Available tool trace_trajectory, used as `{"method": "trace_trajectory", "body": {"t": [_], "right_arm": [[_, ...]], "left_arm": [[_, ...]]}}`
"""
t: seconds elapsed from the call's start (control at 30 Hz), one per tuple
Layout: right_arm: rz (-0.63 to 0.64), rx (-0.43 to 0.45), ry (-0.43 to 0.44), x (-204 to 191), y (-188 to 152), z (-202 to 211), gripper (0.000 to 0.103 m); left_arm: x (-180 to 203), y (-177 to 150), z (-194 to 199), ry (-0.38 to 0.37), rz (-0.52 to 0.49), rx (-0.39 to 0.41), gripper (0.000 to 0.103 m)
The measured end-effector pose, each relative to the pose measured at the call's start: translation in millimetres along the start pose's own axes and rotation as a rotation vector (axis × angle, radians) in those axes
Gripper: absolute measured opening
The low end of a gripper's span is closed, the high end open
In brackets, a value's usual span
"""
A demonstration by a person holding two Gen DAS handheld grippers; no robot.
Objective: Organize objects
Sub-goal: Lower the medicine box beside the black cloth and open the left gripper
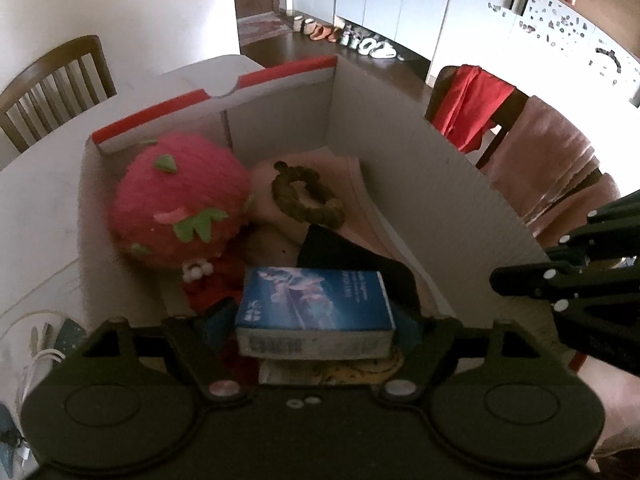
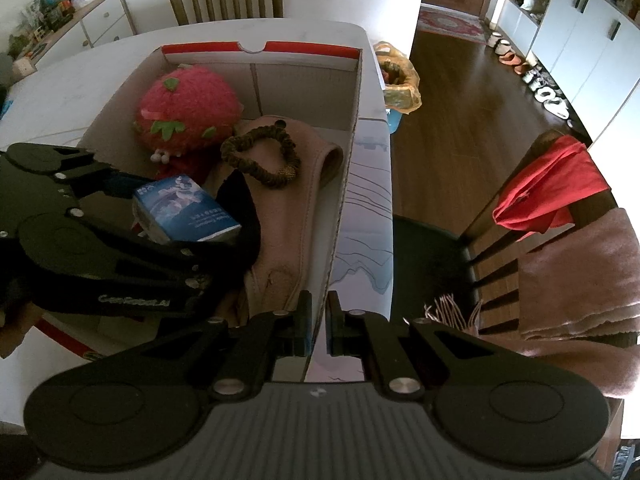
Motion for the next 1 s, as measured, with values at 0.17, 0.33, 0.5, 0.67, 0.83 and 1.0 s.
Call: {"method": "trace_trajectory", "body": {"t": [0.17, 0.33, 0.5, 0.67, 0.83, 1.0], "right_arm": [[-0.001, 0.0, 0.0, 0, 0, 0, 0.006], [-0.007, 0.0, 0.001, 0, 0, 1, 0.006], [-0.006, 0.0, 0.0, 1, 0, 1, 0.006], [-0.006, 0.0, -0.002, 2, 0, 2, 0.006], [-0.012, 0.0, -0.006, 1, -1, 2, 0.006], [-0.012, -0.003, -0.01, 0, -1, 2, 0.006]], "left_arm": [[-3, -1, 13, -0.001, 0.018, 0.028, 0.086], [-7, -2, 29, -0.007, 0.034, 0.065, 0.091], [-9, -3, 48, -0.021, 0.043, 0.11, 0.1], [-9, -3, 52, -0.022, 0.035, 0.118, 0.101], [-9, -4, 57, -0.029, 0.032, 0.128, 0.101], [-15, -5, 73, -0.022, 0.04, 0.156, 0.102]]}}
Point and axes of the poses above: each gripper's, at about its wrist camera, not at the fingertips, and z roughly against the way its jaws point, x to its right, y to its top, the point moved 3 cm from there along -z, roughly the way its jaws point, and after that the axes turned 7 degrees about -y, right-handed, at the moved point
